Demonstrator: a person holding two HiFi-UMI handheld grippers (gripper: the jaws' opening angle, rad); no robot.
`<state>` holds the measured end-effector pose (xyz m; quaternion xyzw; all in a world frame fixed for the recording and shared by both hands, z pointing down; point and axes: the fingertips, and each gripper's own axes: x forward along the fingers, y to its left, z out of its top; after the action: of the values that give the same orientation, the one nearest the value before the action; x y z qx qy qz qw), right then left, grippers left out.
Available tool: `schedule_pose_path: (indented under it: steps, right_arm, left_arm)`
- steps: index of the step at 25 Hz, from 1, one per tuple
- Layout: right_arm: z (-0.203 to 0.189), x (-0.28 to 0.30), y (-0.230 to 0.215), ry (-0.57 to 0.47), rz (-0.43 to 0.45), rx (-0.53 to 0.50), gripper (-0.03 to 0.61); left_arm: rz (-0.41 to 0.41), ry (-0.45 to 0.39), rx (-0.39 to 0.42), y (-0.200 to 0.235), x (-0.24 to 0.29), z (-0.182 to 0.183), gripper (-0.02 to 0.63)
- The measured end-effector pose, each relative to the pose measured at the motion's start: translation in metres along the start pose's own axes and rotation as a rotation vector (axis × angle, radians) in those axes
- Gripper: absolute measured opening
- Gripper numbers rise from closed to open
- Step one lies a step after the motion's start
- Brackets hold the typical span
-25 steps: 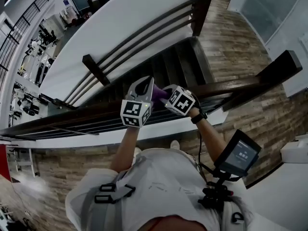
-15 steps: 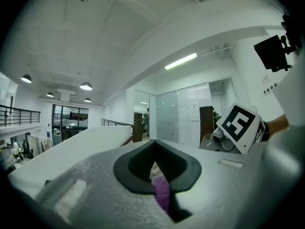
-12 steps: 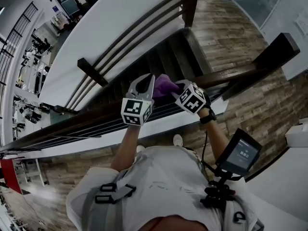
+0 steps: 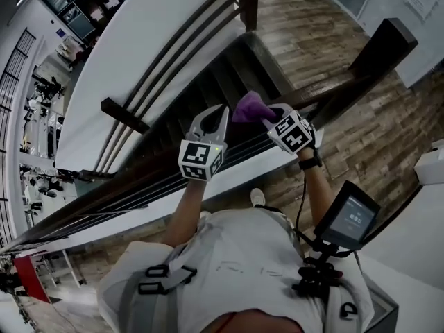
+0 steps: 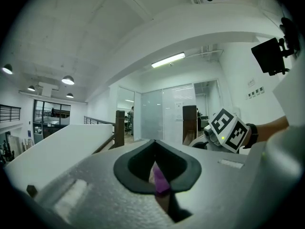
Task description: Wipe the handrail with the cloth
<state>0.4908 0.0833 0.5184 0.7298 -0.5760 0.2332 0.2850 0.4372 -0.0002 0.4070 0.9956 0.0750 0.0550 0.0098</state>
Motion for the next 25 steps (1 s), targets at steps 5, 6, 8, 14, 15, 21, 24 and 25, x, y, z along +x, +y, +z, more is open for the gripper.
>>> schedule_pose_path:
  steps: [5,6,8,14,15,21,24,25]
  right_arm:
    - [-0.023,-0.009,-0.032,-0.035,-0.057,0.078,0.081]
    - [-0.025,-0.010,-0.036,-0.037,-0.070,0.086,0.081]
    - [-0.028,-0.013,-0.043,-0.038,-0.093,0.101,0.080]
    - [-0.039,-0.022,-0.075,-0.054,-0.153,0.146,0.081]
    - [-0.039,-0.023,-0.081,-0.060,-0.167,0.148,0.081]
    - [-0.048,-0.033,-0.106,-0.071,-0.224,0.188,0.081]
    - [-0.052,-0.040,-0.120,-0.075,-0.249,0.199,0.081]
    - [-0.052,-0.042,-0.123,-0.075,-0.256,0.203,0.081]
  left_arm:
    - [-0.060,0.001,0.003,-0.027,0.025,-0.005,-0.002]
    - [-0.073,0.001,0.003,-0.031,0.027,-0.006,-0.002]
    - [-0.099,0.003,0.002,-0.039,0.032,-0.007,-0.001]
    - [-0.154,0.008,-0.004,-0.063,0.046,-0.011,-0.002]
    - [-0.160,0.008,-0.006,-0.066,0.047,-0.012,-0.002]
    - [-0.204,0.000,-0.013,-0.086,0.057,-0.008,-0.002]
    - [-0.231,-0.003,-0.019,-0.098,0.065,-0.006,-0.002]
    - [-0.240,-0.003,-0.021,-0.102,0.067,-0.006,-0.002]
